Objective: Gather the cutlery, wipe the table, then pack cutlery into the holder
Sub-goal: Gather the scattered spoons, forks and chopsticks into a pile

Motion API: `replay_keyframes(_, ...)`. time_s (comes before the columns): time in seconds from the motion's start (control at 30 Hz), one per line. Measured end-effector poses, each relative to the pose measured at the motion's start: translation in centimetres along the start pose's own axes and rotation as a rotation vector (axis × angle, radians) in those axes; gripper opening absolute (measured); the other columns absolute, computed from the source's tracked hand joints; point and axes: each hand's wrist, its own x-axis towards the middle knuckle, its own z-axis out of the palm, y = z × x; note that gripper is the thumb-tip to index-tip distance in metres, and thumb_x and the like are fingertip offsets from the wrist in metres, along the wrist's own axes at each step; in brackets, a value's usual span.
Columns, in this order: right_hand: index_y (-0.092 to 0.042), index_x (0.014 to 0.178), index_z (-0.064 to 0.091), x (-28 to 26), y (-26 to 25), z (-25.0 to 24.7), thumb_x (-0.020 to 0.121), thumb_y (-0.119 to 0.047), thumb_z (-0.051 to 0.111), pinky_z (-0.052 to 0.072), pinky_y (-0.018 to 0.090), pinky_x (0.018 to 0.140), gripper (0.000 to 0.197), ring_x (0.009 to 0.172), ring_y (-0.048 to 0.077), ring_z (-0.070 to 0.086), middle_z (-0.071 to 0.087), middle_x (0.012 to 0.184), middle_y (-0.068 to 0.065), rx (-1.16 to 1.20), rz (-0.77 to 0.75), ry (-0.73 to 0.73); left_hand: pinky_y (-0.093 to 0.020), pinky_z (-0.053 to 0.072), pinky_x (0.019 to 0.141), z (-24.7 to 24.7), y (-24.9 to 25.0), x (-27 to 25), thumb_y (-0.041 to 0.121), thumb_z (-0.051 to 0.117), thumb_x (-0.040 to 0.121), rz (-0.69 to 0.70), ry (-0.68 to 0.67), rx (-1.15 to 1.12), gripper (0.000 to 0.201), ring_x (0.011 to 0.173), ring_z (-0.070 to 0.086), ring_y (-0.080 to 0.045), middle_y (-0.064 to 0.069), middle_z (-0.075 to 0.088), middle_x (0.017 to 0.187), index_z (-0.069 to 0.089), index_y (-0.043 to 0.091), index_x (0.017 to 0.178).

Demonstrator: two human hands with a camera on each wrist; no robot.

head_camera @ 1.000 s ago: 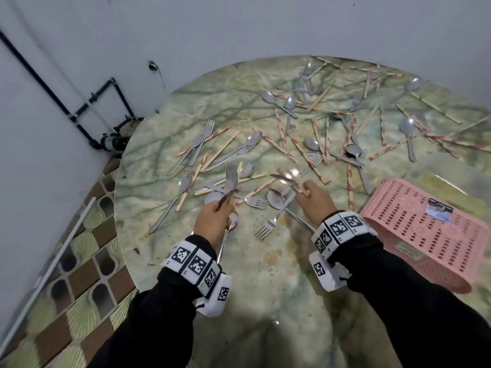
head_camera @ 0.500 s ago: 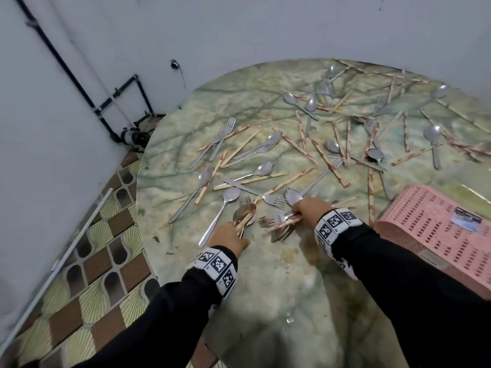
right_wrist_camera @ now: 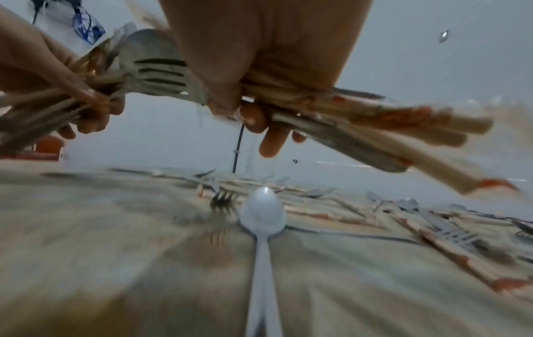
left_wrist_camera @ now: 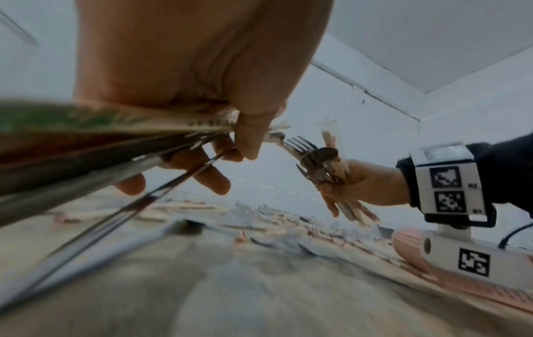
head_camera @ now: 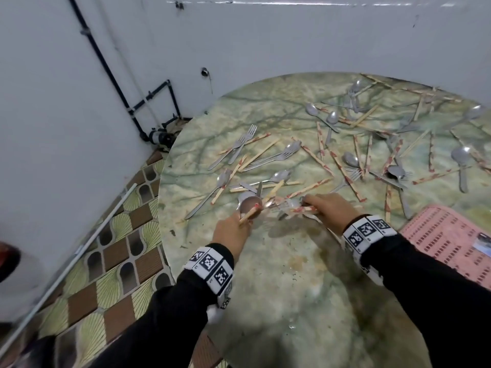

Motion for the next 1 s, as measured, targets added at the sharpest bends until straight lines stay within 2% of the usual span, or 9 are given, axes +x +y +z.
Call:
replay_keyframes(0.1,-0.005,0.112,0.053,0.3,-1.3,-1.4,0.094,-0.018,0.049,0.038,0.034,0.067,0.022,0.087,0.034,0.06,0.064,0.094,0.019,0.171,0.138,0.06,-0.021,0.034,0.066,-2.4,0.3,0.4,0.021,0.046,0.096,0.09,0.061,-0.044,0.024,0.081,0.054,-0.023,-0.009,0.059,0.089,0.057,0.002,0.105)
replay_keyframes(0.2,-0.005,0.093,0.049,1.2,-2.6,-2.3,0.095,-0.016,0.048,0.029,0.029,0.062,0.011,0.077,0.03,0.055,0.055,0.08,0.017,0.391,0.227,0.214,-0.015,0.032,0.055,-4.9,0.2,1.5,0.021,0.048,0.095,0.126,0.114,-0.156,0.02,0.067,0.049,-0.012,-0.006,0.055,0.084,0.057,0.004,0.1)
replay_keyframes(0.3,-0.006,0.093,0.054,2.7,-3.8,-3.1,0.094,-0.014,0.049,0.033,0.028,0.062,0.009,0.074,0.023,0.049,0.053,0.078,0.007,0.675,0.385,0.24,-0.024,0.037,0.064,-7.3,-0.2,3.7,0.022,0.046,0.096,0.118,0.114,-0.244,0.021,0.075,0.053,-0.019,-0.01,0.058,0.088,0.058,0.005,0.097)
replay_keyframes(0.4,-0.015,0.071,0.045,4.7,-5.5,-3.7,0.089,-0.006,0.05,0.025,0.023,0.045,0.021,0.048,0.016,0.034,0.039,0.059,0.003,1.038,0.577,0.255,-0.033,0.044,0.081,-9.5,-1.5,7.2,0.018,0.044,0.097,0.074,0.067,-0.411,0.023,0.075,0.057,-0.022,-0.004,0.061,0.072,0.054,0.012,0.076)
replay_keyframes(0.53,-0.015,0.068,0.043,8.7,-8.0,-3.9,0.093,-0.009,0.04,0.023,0.017,0.04,0.025,0.038,0.01,0.03,0.035,0.055,0.001,1.307,0.755,0.173,-0.026,0.043,0.051,-12.3,-3.5,12.1,0.017,0.043,0.098,-0.023,0.008,-0.574,0.032,0.033,0.046,-0.006,0.006,0.044,0.037,0.042,0.014,0.066)
replay_keyframes(0.6,-0.015,0.07,0.045,11.3,-9.4,-3.7,0.091,-0.008,0.035,0.025,0.017,0.04,0.024,0.034,0.009,0.031,0.036,0.054,0.0,1.411,0.81,0.126,-0.019,0.036,0.037,-13.6,-4.3,14.4,0.015,0.042,0.098,-0.067,-0.061,-0.641,0.033,0.027,0.036,-0.006,0.006,0.037,0.035,0.037,0.015,0.065)
replay_keyframes(0.67,-0.012,0.074,0.047,14.1,-11.0,-3.1,0.088,-0.003,0.032,0.027,0.019,0.04,0.022,0.036,0.011,0.033,0.037,0.055,0.001,1.484,0.84,0.123,-0.016,0.03,0.033,-14.9,-5.2,16.8,0.017,0.043,0.098,-0.071,-0.11,-0.606,0.035,0.026,0.03,-0.005,0.004,0.035,0.042,0.035,0.015,0.064)
replay_keyframes(0.9,-0.006,0.065,0.042,22.8,-16.9,-1.2,0.085,0.01,0.03,0.033,0.017,0.035,0.028,0.032,0.015,0.039,0.038,0.056,0.01,1.513,0.882,0.256,-0.012,0.024,0.033,-18.3,-6.6,23.3,0.022,0.049,0.095,-0.118,-0.255,-0.501,0.029,0.025,0.024,-0.004,0.0,0.028,0.054,0.036,0.015,0.07)
replay_keyframes(1.0,-0.002,0.061,0.042,25.6,-18.0,-0.8,0.086,0.012,0.034,0.035,0.014,0.03,0.03,0.021,0.012,0.039,0.041,0.042,0.011,1.478,0.926,0.337,-0.012,0.021,0.035,-19.0,-6.0,25.4,0.02,0.043,0.093,-0.17,-0.324,-0.505,0.018,0.027,0.022,-0.006,0.001,0.027,0.054,0.041,0.014,0.076)
